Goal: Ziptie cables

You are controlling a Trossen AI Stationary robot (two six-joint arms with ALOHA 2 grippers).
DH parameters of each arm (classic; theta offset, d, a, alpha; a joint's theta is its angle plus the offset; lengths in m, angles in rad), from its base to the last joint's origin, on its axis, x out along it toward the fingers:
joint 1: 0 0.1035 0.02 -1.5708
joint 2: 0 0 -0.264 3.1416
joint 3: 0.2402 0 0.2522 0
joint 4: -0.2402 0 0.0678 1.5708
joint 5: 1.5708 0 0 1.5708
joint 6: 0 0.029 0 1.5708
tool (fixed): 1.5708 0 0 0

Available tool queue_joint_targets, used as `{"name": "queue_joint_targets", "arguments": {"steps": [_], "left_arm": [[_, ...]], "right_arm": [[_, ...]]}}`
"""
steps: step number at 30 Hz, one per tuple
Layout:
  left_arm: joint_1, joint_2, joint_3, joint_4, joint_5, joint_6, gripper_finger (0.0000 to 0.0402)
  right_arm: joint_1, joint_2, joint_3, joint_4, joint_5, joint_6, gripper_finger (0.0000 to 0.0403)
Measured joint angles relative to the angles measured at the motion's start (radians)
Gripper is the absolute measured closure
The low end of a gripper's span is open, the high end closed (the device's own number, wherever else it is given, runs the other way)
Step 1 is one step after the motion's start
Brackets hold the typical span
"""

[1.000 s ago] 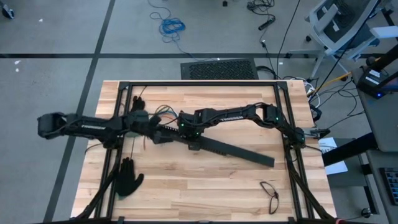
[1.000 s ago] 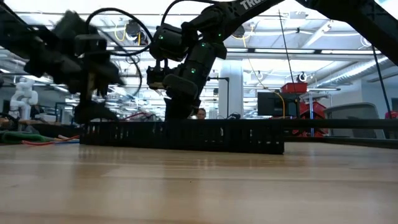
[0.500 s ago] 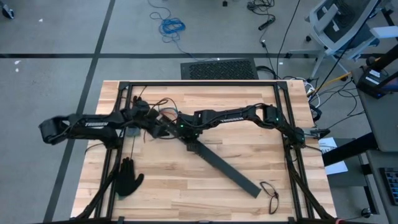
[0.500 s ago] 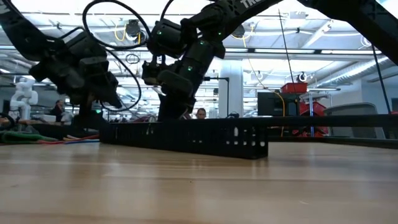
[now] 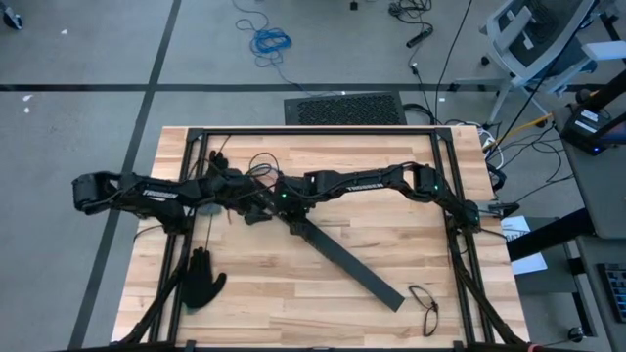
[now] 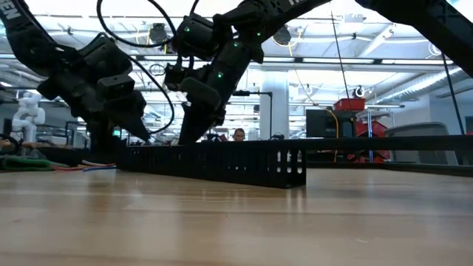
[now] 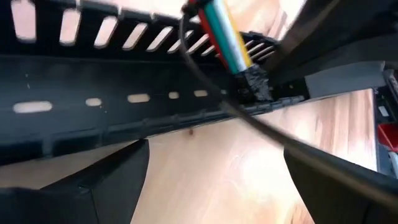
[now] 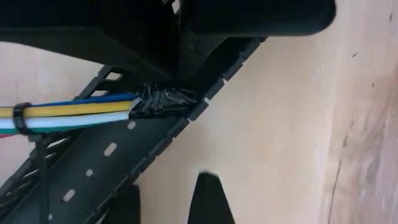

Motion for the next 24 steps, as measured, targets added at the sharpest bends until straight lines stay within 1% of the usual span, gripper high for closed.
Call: {"name": "queue_joint_targets", "arguments": {"steps": [2,5,10,15,20,22,24], "left_arm": [[-0.019,0.022,0.000,0.015,-0.024,-0.014,0.0034],[-0.043,0.058,0.000,0.065,-0.032,-0.015,0.0034],[-0.072,0.110,0.000,0.160,-0.037,-0.042,0.0034],[-0.098,0.142,0.000,0.214,-0.075,-0.068,0.0034],[-0.132,0.143,0.000,0.226,-0.105,-0.068,0.0034],[-0.145,0.143,0.000,0.228,-0.121,-0.069,0.0034],[-0.157,0.143,0.000,0.233,-0.140,-0.070,0.0034]], "right_arm": [[0.000,0.000,0.014,-0.013,-0.001,-0.002,0.0397],[0.000,0.000,0.017,-0.026,-0.001,-0.002,0.0396],[0.000,0.000,0.017,-0.124,-0.002,-0.003,0.0390],[0.000,-0.018,0.016,-0.111,0.000,-0.003,0.0370],[-0.002,-0.048,0.016,-0.107,0.003,-0.014,0.0365],[-0.003,-0.049,0.016,-0.114,0.012,-0.020,0.0365],[-0.003,-0.054,0.016,-0.120,0.061,-0.022,0.0365]]}}
